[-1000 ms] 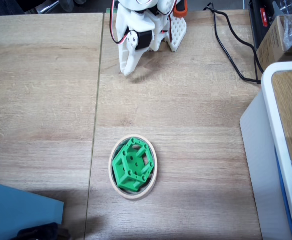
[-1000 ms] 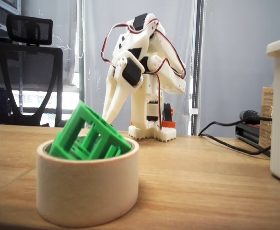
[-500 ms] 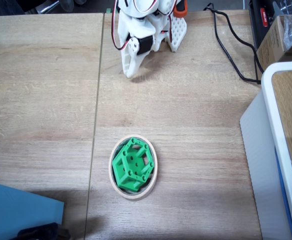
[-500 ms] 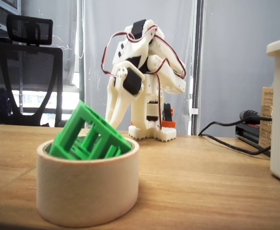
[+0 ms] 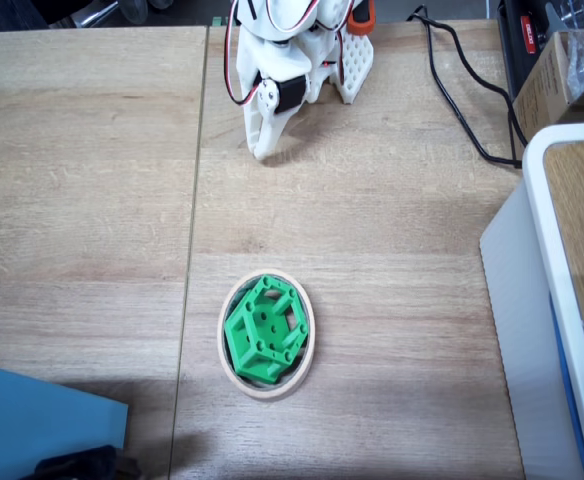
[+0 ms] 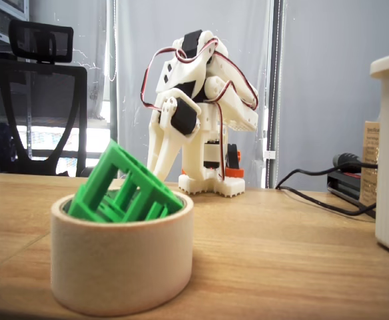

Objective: Grasp a component and put it in the bin.

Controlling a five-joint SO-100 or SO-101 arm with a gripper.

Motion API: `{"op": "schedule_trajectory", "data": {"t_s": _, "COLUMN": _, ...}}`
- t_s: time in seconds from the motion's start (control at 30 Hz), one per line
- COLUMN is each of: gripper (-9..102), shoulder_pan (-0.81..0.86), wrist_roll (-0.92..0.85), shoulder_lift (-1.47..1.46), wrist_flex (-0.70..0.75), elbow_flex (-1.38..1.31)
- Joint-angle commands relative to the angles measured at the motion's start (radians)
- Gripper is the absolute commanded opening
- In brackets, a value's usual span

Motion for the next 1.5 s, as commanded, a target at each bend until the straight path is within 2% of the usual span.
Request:
{"op": "schedule_trajectory", "data": {"t_s": 0.0, "gripper": 0, "shoulder_pan": -0.008, "wrist_roll": -0.002, "shoulder_lift": -0.005, "wrist_flex": 0.011, "elbow_flex": -0.003}}
{"op": "schedule_trajectory", "data": {"t_s": 1.47, "gripper": 0, "shoulder_pan": -0.003, "wrist_roll": 0.011, "shoulder_lift": -0.005, "wrist_flex": 0.011, "elbow_flex": 0.081}}
